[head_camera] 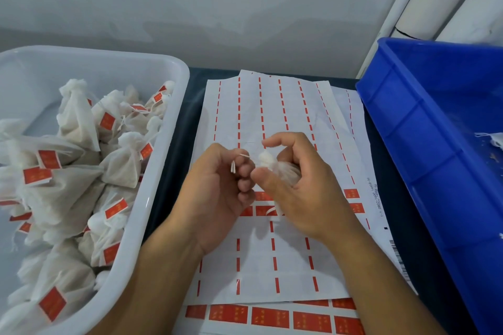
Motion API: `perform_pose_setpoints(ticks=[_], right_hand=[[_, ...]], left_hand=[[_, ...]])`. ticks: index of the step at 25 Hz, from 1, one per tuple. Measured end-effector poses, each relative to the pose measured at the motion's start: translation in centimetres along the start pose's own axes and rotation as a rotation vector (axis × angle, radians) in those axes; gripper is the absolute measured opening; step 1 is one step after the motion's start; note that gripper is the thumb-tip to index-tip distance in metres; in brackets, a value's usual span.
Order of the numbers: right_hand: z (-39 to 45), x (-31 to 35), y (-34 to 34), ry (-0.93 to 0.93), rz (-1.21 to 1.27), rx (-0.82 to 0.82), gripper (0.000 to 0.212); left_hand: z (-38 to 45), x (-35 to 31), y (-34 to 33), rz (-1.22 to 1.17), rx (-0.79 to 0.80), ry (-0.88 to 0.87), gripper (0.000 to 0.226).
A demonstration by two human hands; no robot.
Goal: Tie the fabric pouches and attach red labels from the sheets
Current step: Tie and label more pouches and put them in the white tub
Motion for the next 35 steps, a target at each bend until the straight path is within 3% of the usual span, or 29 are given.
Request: perform_pose_setpoints(ticks=[3, 6, 10, 16, 19, 22, 26, 30, 35], right_hand=[[0.1, 0.1, 0.0, 0.028, -0.088, 0.015, 0.044], [0.1, 0.1, 0.1, 0.036, -0.144, 0.023, 0.042], [0.0, 0.1, -0.1, 0.040, -0.167, 0.084, 0.041], [0.3, -0.1, 0.3, 0.054, -0.244, 0.054, 0.028], [0.5, -0.7, 1.3, 0.012, -0.230, -0.052, 0.014], [0.5, -2.2, 2.5, -0.130, -0.160, -0.201, 0.014], [0.5, -3.3, 3.6, -0.201, -0.180, -0.338, 0.025], [0.5, -4.1, 4.2, -0.253, -0.174, -0.399, 0.025], [0.7, -5.2, 3.9, -0.324, -0.175, -0.390, 0.026]], left_hand=[[0.0, -0.4, 0.0, -0.076, 0.011, -0.035, 0.033], [0.0, -0.4, 0.3, -0.005, -0.025, -0.070, 0.035], [0.4, -0.2, 1.2, 0.137, -0.129, -0.034, 0.019], [0.6, -0.2, 1.3, 0.054, -0.089, -0.066, 0.018], [1.1, -0.5, 2.4, 0.525, -0.254, -0.120, 0.020], [0.8, -1.9, 3.5, 1.022, -0.490, -0.340, 0.010], [0.1, -2.4, 4.3, 1.440, -0.631, -0.400, 0.046], [-0.3, -1.9, 4.8, 1.618, -0.556, -0.316, 0.047], [-1.3, -2.4, 4.2, 1.430, -0.527, -0.352, 0.047]])
Point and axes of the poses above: each hand's wrist, its own z-axis towards the middle knuckle, its own y-axis out of the back of the hand, x = y × z, the point moved 5 cm from there along z, towards the middle knuckle, and after that the axes turned 2 degrees about -y, right-handed, at the moved point
